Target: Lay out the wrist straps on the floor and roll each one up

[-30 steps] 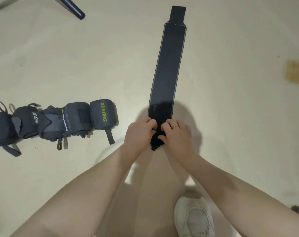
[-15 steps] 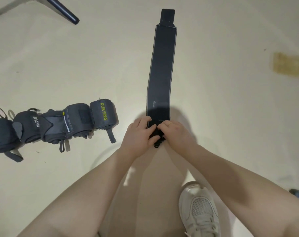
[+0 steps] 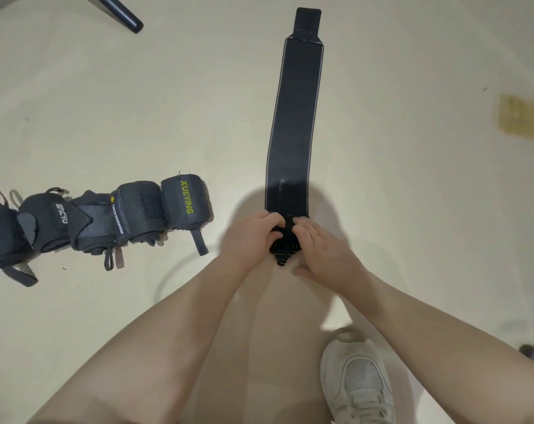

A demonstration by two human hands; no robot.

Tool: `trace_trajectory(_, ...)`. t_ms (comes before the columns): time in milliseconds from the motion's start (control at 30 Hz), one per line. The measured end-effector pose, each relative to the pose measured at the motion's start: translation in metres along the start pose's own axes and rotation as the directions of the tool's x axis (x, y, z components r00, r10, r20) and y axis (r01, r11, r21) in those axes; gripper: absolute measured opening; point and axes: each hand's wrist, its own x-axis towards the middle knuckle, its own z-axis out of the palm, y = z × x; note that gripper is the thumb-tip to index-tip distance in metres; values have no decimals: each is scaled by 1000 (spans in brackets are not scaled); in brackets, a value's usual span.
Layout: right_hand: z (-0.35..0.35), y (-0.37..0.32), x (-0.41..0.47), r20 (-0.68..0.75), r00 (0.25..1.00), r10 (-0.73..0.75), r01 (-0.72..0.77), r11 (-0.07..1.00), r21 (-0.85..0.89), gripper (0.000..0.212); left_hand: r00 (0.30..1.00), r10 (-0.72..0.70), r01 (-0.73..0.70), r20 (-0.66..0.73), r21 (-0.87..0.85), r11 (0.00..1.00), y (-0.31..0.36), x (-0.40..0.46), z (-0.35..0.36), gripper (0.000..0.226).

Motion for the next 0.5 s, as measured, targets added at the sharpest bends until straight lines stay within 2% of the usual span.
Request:
trace_trajectory(33, -1, -2, 2, -10, 1000, 24, -24, 998, -57, 90, 1000, -3, 3, 3, 4, 1000, 1, 1, -1, 19)
trace_trajectory(133, -3, -10, 13, -159, 984, 78, -102, 983, -154, 67, 1000, -24, 24, -6, -13, 1000, 3, 1, -2, 19)
trace_trajectory(233, -4, -10, 22, -228, 966, 119, -163, 970, -182, 53, 999, -34, 32, -22, -71, 997, 1, -1, -1, 18)
trace_trajectory(300, -3, -10, 19, -260, 956, 134, -159, 984, -79, 39, 999, -26, 24, -34, -64, 998, -1, -1, 1, 20)
trace_trajectory(367, -7, -9, 18, -251, 953, 171, -154, 984, 85, 27, 998, 42, -43, -41, -5, 999, -1, -3, 1, 24)
trace_trajectory(467, -20, -5, 20, -90, 964, 251, -211, 925, 315, 21, 979, 201, -201, 12, 122, 972, -6, -6, 0, 48)
trace_trajectory(500, -24, -2, 23, -45, 960, 278, -236, 883, 406, 22, 975, 223, -220, -10, 136, 966, -10, -5, 1, 50)
